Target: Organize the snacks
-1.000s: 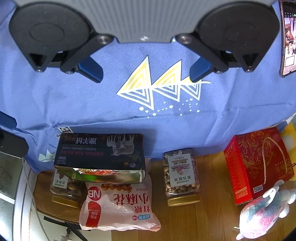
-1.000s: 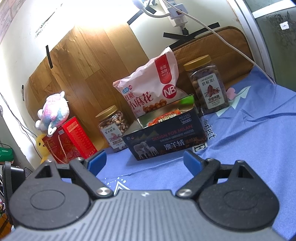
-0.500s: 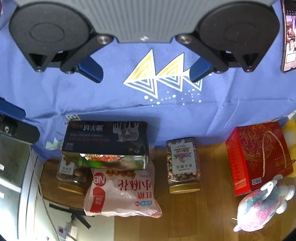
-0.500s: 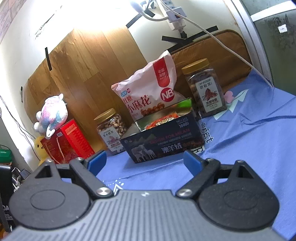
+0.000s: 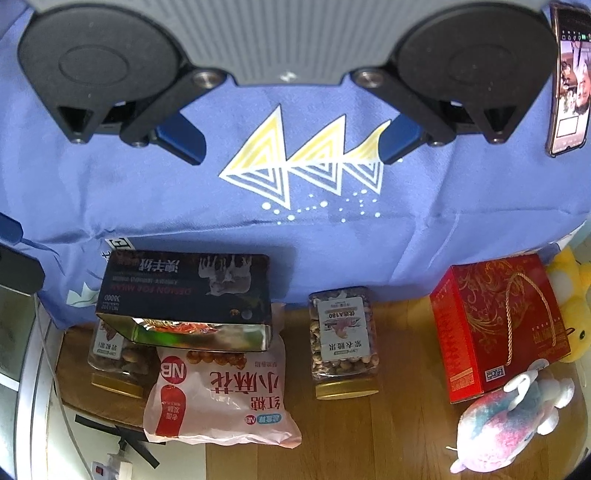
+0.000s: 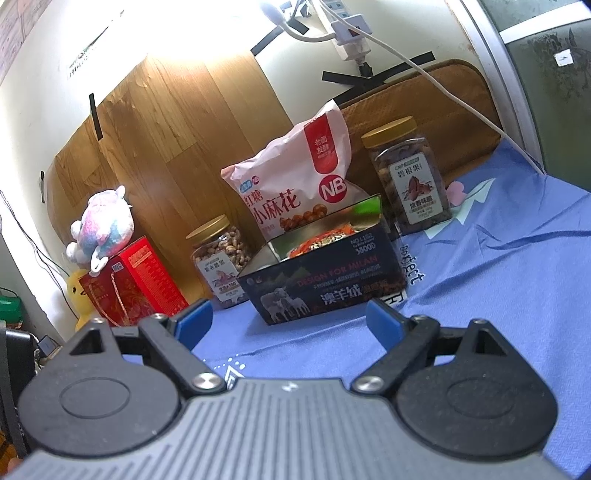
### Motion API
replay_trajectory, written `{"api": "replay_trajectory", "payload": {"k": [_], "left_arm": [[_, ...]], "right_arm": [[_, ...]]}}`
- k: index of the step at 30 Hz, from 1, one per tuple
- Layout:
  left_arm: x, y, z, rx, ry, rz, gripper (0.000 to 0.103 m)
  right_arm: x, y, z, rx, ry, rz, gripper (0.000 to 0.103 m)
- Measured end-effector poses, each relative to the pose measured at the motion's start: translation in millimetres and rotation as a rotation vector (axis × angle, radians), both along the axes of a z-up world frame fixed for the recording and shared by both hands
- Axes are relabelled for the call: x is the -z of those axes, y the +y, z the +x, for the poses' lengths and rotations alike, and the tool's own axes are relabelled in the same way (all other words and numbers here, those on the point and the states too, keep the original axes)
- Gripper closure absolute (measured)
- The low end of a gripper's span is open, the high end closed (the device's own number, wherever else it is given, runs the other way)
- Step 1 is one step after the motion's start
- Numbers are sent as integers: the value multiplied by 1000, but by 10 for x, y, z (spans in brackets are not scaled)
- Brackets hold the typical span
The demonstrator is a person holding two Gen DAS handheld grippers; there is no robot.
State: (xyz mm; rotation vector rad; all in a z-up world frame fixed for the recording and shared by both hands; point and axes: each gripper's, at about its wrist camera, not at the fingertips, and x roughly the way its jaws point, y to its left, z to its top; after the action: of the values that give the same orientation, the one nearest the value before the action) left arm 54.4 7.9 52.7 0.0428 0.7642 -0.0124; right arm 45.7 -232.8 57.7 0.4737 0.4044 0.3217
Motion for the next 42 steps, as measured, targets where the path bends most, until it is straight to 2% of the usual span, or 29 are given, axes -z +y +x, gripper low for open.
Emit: {"api": "replay_trajectory", "payload": {"k": [20,31,42], "left_arm": [[-13,10,-1,-10,-16,10,0],[-153,-12,-18,-18,-87,66,0],[-161,-35,11,-9,-70,77,0]], "right_arm": [[36,-8,-7,1,7,3,11],[42,8,-11,-6,9,-3,11],[49,7,-9,-5,11,-3,11]]}}
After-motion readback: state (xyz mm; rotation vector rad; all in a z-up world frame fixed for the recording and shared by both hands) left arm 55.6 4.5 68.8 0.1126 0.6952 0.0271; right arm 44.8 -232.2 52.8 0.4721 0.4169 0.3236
